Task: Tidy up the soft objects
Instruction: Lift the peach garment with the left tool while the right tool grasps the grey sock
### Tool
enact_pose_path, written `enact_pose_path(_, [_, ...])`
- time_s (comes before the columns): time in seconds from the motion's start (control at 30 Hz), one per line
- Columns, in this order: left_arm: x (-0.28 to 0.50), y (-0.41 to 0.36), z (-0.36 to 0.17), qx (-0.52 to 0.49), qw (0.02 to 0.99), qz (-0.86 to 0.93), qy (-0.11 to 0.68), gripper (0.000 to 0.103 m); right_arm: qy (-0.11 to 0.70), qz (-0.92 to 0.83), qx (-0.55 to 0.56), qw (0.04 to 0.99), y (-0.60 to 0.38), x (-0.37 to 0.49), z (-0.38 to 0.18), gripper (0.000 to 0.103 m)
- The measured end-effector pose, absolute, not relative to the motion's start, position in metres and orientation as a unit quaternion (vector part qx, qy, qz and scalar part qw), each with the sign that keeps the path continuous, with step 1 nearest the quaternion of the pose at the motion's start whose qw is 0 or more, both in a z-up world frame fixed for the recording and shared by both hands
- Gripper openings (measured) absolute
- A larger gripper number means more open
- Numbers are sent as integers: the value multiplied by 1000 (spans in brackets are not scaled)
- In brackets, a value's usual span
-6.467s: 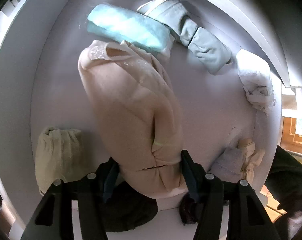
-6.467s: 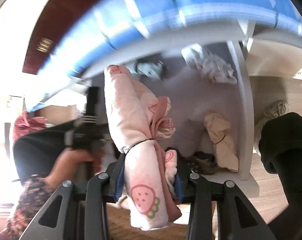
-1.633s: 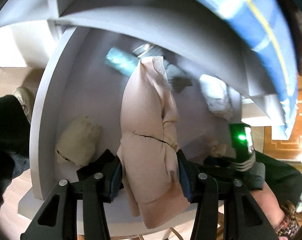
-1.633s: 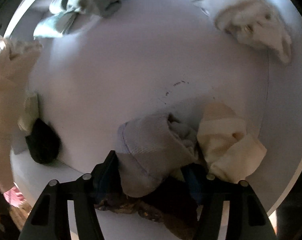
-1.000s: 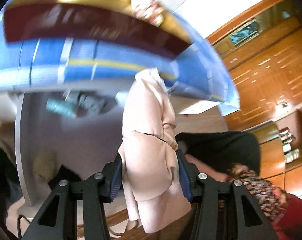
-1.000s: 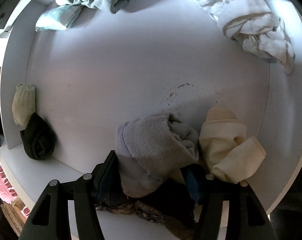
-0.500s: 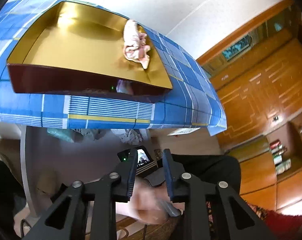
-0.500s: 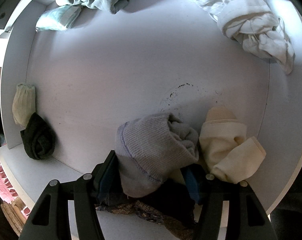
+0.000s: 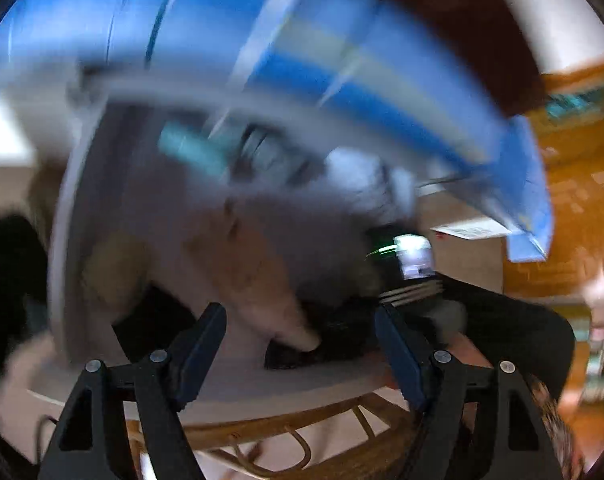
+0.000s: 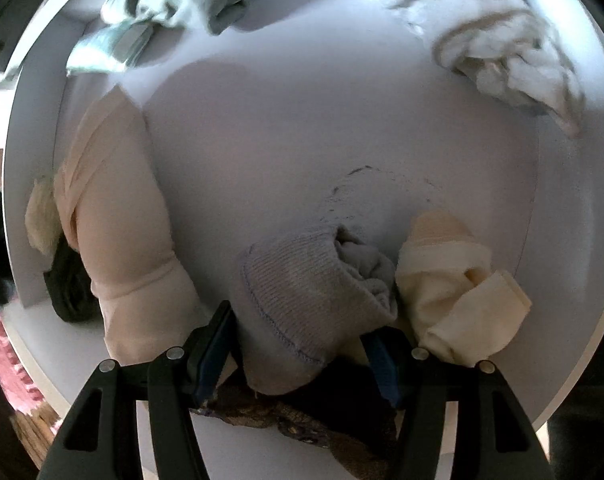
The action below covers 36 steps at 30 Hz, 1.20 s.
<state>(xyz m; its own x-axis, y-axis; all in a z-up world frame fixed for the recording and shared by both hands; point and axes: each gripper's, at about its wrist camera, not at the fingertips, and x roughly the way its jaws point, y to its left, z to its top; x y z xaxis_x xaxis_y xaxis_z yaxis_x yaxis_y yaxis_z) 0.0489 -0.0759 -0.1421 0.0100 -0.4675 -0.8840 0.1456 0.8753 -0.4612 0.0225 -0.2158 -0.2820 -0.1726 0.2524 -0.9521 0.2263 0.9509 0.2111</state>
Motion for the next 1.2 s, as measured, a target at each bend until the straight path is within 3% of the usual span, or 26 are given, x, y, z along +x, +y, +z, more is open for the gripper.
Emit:
enact_pose_path(0.17, [59, -88, -202, -132, 676, -149, 710, 79, 765, -5, 165, 623, -225, 21, -283, 62])
enact_pose_path(0.37, [74, -110, -256, -133, 652, -82, 742, 95, 769, -3, 160, 619, -222, 22, -283, 61])
enact_pose_path(0.47, [77, -113, -278, -112, 643, -53, 756, 96, 770, -1, 156, 618, -218, 22, -283, 60])
enact_pose_path(0.5, [76, -112, -284, -122, 638, -54, 759, 93, 771, 0, 154, 619, -218, 21, -283, 60])
enact_pose_path(0.53, [74, -111, -288, -135, 636, -58, 758, 77, 771, 0, 152, 619, -217, 21, -284, 60])
enact_pose_path(0.57, [73, -110, -291, -141, 635, -61, 757, 70, 771, 1, 150, 619, -216, 21, -283, 60])
enact_pose_path(0.7, [68, -108, -286, -126, 641, -93, 751, 64, 771, -2, 151, 618, -211, 23, -284, 60])
enact_pose_path(1.2, [40, -95, -193, -51, 688, -194, 697, 61, 771, 0, 137, 622, -201, 25, -286, 60])
